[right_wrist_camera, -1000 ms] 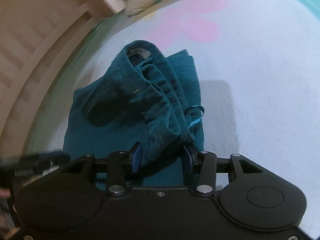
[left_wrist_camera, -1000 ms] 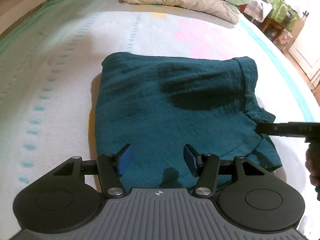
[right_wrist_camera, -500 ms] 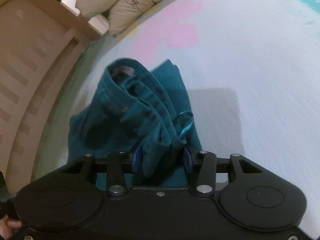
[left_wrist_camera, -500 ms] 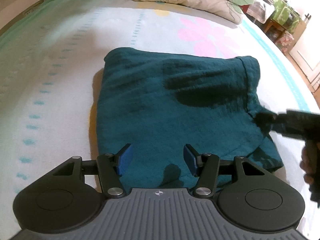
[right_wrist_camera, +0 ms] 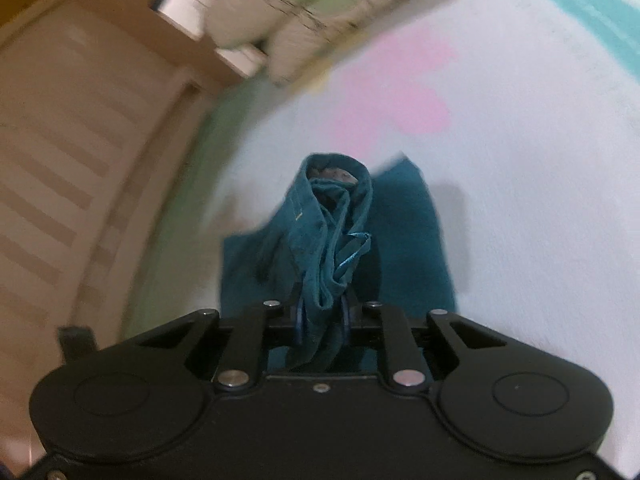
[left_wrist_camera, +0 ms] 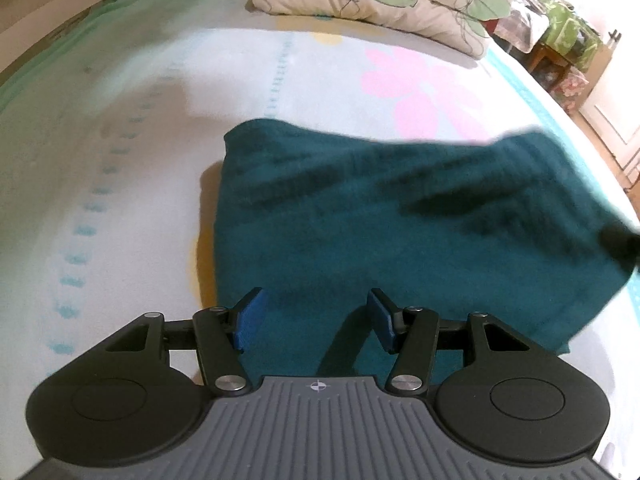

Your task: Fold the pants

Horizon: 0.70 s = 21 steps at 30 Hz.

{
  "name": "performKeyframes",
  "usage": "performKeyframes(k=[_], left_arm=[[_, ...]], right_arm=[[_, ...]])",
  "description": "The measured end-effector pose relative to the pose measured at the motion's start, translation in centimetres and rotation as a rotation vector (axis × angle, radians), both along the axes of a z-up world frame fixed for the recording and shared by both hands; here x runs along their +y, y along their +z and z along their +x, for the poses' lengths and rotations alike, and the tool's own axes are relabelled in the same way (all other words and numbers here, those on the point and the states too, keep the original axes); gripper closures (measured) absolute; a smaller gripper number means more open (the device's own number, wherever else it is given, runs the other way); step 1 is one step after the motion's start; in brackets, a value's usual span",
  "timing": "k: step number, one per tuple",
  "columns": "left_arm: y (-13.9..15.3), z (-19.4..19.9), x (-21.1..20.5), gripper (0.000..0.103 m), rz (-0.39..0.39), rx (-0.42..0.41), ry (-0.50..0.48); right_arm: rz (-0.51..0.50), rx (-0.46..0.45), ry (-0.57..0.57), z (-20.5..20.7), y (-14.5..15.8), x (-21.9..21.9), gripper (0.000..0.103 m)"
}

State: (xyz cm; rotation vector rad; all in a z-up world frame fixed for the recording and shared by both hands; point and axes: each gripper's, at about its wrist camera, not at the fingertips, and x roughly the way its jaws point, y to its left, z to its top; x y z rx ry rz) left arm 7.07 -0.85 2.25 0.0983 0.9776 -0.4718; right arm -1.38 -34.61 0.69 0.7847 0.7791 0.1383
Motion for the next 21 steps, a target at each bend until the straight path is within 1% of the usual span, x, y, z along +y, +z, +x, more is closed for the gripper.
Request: performKeyframes(k=[4, 5, 7, 8, 10, 12, 13, 15, 18, 21], left_arm=[[-0.4, 0.0, -0.7, 0.049, 0.011, 0.005, -0.035], [-0.6, -0.1, -0.8, 0.049, 0.022, 0.011, -0.047], [-1.4, -0.5, -1.1, 0.049, 0.059, 0.034, -0.071], [-1.9, -0.6, -1.2, 0.049, 0.079, 0.05, -0.08], [-2.8, -1.0, -1.2, 0.049, 0.114, 0.075, -0.108], [-2.9, -1.4, -1.1, 0.049, 0.137, 0.057, -0.124], [-2.8, -1.3, -1.1, 0.049, 0.141, 0.06, -0.126], [-2.1, -1.0, -0.8, 0.05, 0.125, 0.066, -0.104], [-0.3, -0.1, -0.4, 0.05, 0.086, 0.024, -0.075], [1.0, 1.8, -0.5, 0.05, 0.099, -0.02, -0.058]], right_arm=[[-0.094, 0.171, 0.01, 0.3, -4.2, 0.7, 0.076], [-0.103, 0.2, 0.014, 0.3, -5.0, 0.7, 0.076], [-0.084, 0.219, 0.019, 0.2, -5.6, 0.5, 0.07], [-0.083, 0.219, 0.03, 0.3, -5.5, 0.4, 0.069], [-0.109, 0.202, 0.057, 0.6, -4.7, 0.2, 0.062], [-0.146, 0.187, 0.078, 0.9, -3.8, -0.1, 0.06], [-0.17, 0.184, 0.079, 1.1, -3.2, -0.1, 0.06], [-0.205, 0.166, 0.076, 1.3, -2.2, -0.6, 0.06], [-0.267, 0.105, 0.044, 1.7, -0.3, -1.3, 0.06], [-0.335, 0.025, 0.066, 3.0, 0.9, -0.9, 0.06]])
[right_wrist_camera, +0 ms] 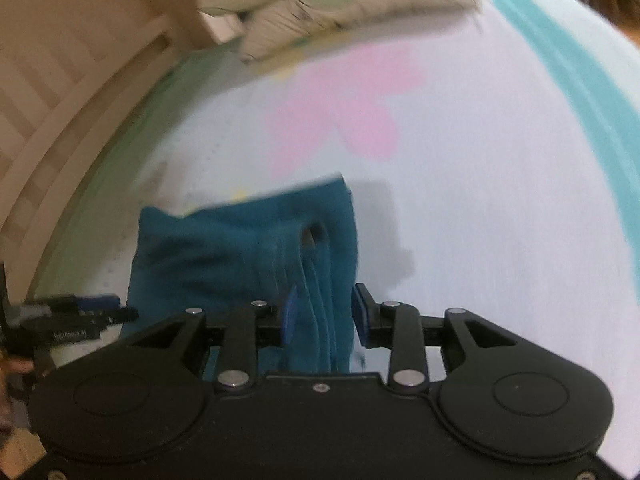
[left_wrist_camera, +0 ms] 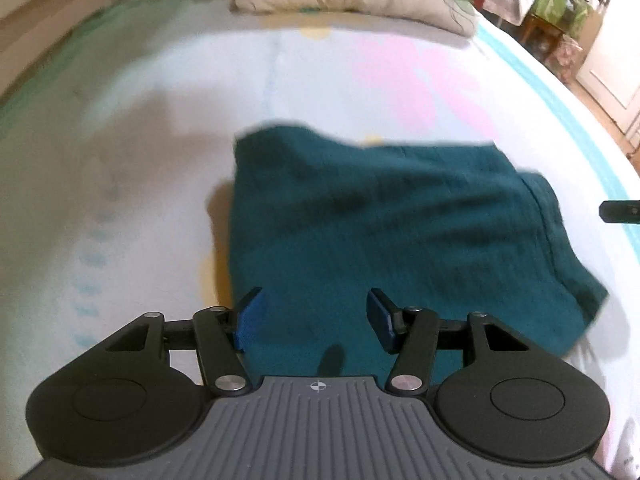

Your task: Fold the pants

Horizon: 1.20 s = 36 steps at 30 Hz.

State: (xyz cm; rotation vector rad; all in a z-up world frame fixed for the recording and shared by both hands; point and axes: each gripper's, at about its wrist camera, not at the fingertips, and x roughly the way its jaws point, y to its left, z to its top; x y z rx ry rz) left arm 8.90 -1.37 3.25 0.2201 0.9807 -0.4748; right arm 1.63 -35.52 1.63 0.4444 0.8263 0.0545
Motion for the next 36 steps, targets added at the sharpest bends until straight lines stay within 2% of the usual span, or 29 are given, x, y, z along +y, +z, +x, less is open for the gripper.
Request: performKeyframes(k=[3, 7, 11, 12, 15, 16, 18, 23, 25, 27, 31, 36], left_arm=[[0.9, 2.0, -0.7, 0.05, -0.001, -0.031, 0.015], [1.8, 3.8, -1.3, 0.05, -0.015, -0.055, 0.037], [1.5, 4.2, -1.7, 0.05, -0.033, -0.05, 0.045], [1.3, 4.2, -1.8, 0.05, -0.035, -0.044, 0.043], [0.6, 4.1, -2.0, 0.05, -0.03, -0.033, 0.02], [0.5, 4.1, -1.9, 0.05, -0.023, -0.035, 0.014], [0.2, 4.5, -1.8, 0.05, -0.013, -0.037, 0.009], [-0.4, 5.8, -1.8, 0.05, -0.029, -0.031, 0.028], [-1.2, 6.6, -2.2, 0.049, -0.009, -0.051, 0.037], [-2.4, 7.6, -2.5, 0.047, 0.02, -0.036, 0.054], [-3.7, 9.1, -2.1, 0.043, -0.025, 0.006, 0.076], [-3.2, 10.6, -1.2, 0.041, -0.075, 0.013, 0.106]], right_arm=[[-0.022, -0.053, 0.056, 1.9, 0.2, 0.9, 0.06], [-0.087, -0.115, 0.16, 4.7, 0.3, 4.2, 0.06], [-0.209, -0.163, 0.262, 6.1, -0.4, 6.8, 0.061], [-0.251, -0.148, 0.272, 6.6, -1.1, 7.3, 0.063], [-0.346, -0.015, 0.247, 7.8, -4.5, 6.9, 0.065], [-0.332, 0.005, 0.239, 7.8, -5.4, 6.4, 0.065], [-0.295, -0.015, 0.218, 7.4, -6.0, 5.7, 0.066], [-0.336, -0.031, 0.228, 7.0, -6.2, 6.5, 0.066], [-0.334, -0.033, 0.224, 7.0, -6.2, 6.5, 0.066], [-0.332, -0.033, 0.221, 6.9, -6.0, 6.5, 0.066], [-0.337, -0.039, 0.226, 7.0, -6.1, 6.6, 0.065], [-0.334, -0.051, 0.223, 6.8, -6.2, 6.3, 0.065]])
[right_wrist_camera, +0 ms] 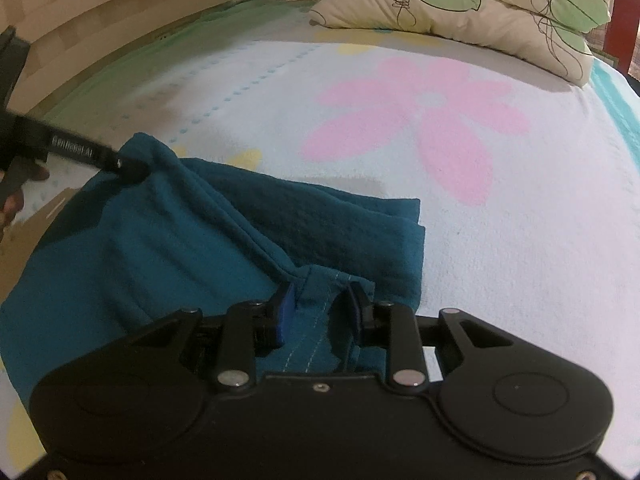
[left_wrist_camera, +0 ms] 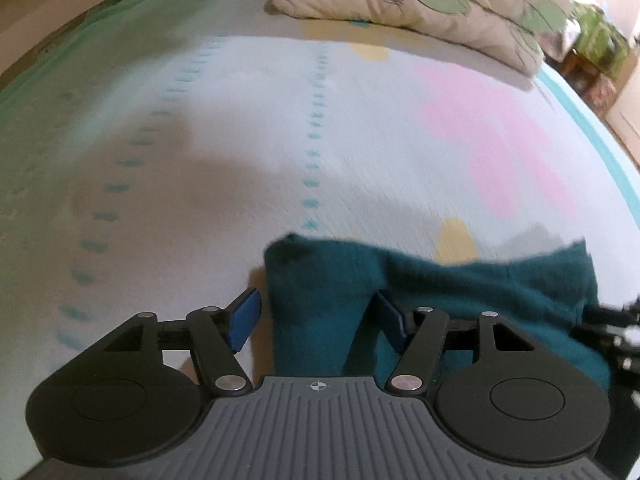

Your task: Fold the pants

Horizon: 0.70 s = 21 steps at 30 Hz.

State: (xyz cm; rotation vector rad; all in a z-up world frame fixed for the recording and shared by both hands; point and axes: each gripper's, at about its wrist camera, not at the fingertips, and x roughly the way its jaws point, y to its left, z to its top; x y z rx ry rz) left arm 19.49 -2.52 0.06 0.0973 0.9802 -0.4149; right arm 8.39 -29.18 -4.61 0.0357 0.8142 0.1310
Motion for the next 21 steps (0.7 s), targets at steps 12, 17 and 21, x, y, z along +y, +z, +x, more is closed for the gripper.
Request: performKeyframes(k=[12, 17, 21], left_arm=[[-0.4, -0.9, 1.5, 0.039, -0.017, 0.042, -0.011], [-0.1, -1.1, 1.4, 0.04, -0.01, 0.04, -0.018], [1.5, -2.9, 1.4, 0.041, 0.006, -0.023, -0.041]], right_arm=[[0.026, -0.089, 0.103, -0.6, 2.0, -1.8, 0.052], [0.085, -0.017, 0.18, 1.2, 1.0, -2.9, 0.043], [0.172, 0.027, 0.187, 1.7, 1.1, -4.2, 0.041]])
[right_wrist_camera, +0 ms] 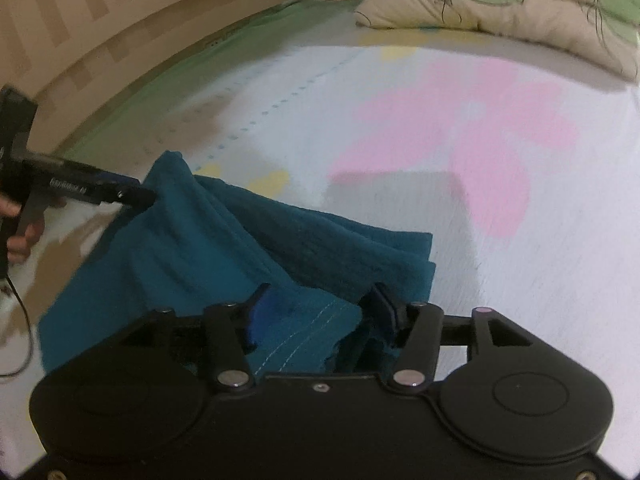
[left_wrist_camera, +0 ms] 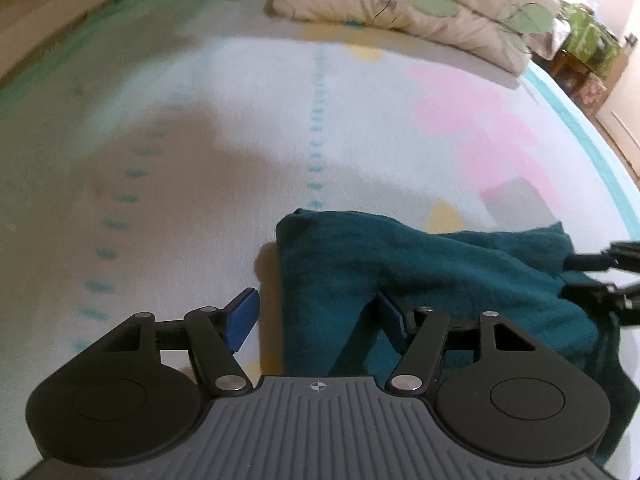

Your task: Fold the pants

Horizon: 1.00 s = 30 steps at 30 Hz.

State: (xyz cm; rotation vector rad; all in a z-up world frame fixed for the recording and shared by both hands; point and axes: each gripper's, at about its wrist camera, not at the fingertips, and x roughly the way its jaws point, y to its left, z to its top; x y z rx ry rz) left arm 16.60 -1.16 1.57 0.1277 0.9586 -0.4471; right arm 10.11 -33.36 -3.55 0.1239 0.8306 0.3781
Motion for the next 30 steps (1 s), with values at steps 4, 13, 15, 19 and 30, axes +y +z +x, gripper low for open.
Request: performKeyframes(k=[4, 13, 15, 19, 30], left_arm=[[1.3, -2.9, -0.7, 0.041, -0.035, -0.036, -0.066], [0.1, -7.4, -5.5, 0.041, -0.029, -0.015, -0.292], [-0.7, -7.9, -6.5, 0.041, -0.016, -0.006, -0.306], [-3.2, -8.1, -7.5, 0.041, 0.056, 0.046, -0.311], [-3.9, -7.5, -6.6, 0.041, 0.0, 0.05, -0.262]], right_arm=[[0.076, 0.037, 0.011, 0.1, -0.6, -0.8, 0.04], [0.22, 0.098, -0.048, 0.5, -0.7, -3.4, 0.042], [0.203, 0.104, -0.06, 0.2, -0.3, -3.3, 0.041], [0.228, 0.074, -0.102, -1.9, 1.2, -3.4, 0.041], [0.183, -0.025, 0.022, -6.6, 3.8, 2.8, 0.047]])
